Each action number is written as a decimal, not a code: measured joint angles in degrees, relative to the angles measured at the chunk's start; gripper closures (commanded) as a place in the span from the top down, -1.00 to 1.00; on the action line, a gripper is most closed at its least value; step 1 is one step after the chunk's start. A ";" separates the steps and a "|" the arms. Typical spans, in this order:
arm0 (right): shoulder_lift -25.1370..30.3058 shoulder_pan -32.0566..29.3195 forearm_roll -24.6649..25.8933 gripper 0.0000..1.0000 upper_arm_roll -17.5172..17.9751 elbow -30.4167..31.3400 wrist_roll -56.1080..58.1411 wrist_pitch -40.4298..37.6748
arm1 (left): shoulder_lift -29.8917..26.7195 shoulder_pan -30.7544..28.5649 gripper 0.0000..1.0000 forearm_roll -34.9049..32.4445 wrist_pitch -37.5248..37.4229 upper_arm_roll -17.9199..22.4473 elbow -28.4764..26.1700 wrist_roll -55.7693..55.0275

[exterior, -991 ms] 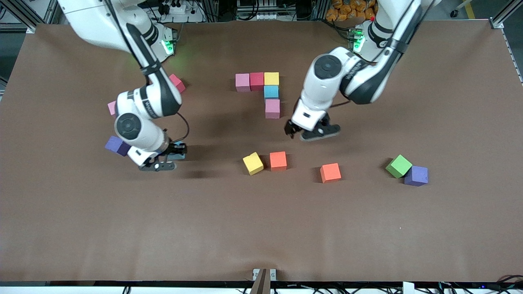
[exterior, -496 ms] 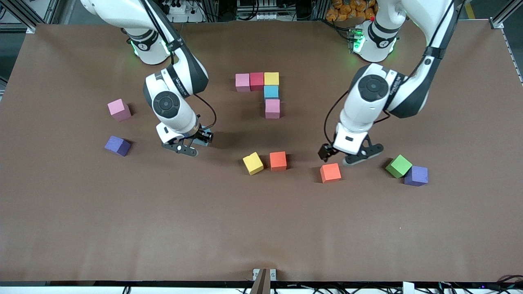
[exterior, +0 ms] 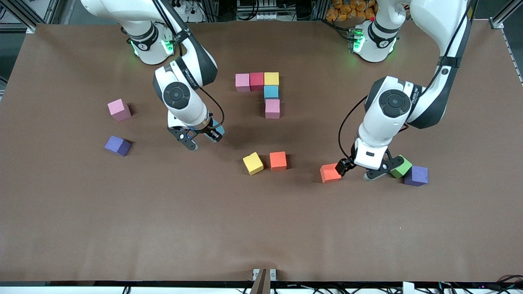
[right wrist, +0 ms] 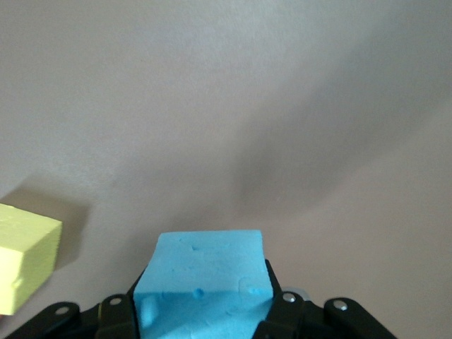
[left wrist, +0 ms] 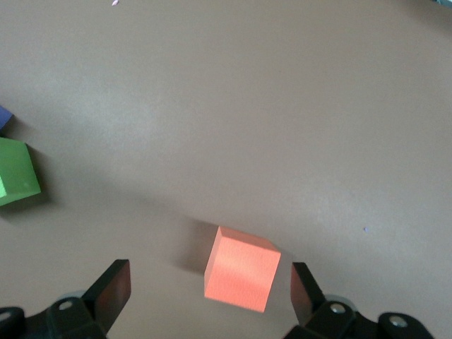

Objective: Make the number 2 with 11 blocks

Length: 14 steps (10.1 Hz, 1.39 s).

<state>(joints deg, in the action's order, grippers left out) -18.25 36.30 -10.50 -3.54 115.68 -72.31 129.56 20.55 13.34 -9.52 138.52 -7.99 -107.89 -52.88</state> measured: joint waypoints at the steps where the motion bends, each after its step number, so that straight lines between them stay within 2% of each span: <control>1: 0.00 0.80 -0.60 -1.00 0.04 -0.11 -5.00 -0.02 | 0.61 -0.04 1.00 0.00 0.00 -0.01 0.67 0.00; 7: -0.99 11.58 -0.87 -1.00 1.61 0.12 -33.91 1.83 | 1.94 0.10 1.00 0.00 -0.64 -0.12 1.68 0.46; 11: -3.81 12.19 -0.91 -1.00 3.93 1.64 -37.28 8.44 | 2.03 0.25 1.00 -0.01 -0.92 -0.18 2.25 1.35; 14: -4.67 10.87 -4.88 -1.00 3.94 4.11 -37.43 11.56 | 2.07 0.60 1.00 -0.01 -0.93 -0.42 2.48 1.79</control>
<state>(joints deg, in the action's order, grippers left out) -22.93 47.16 -15.38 0.40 119.78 -109.74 141.12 22.61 13.93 -9.53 137.59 -8.41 -105.41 -51.09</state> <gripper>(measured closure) 0.410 0.000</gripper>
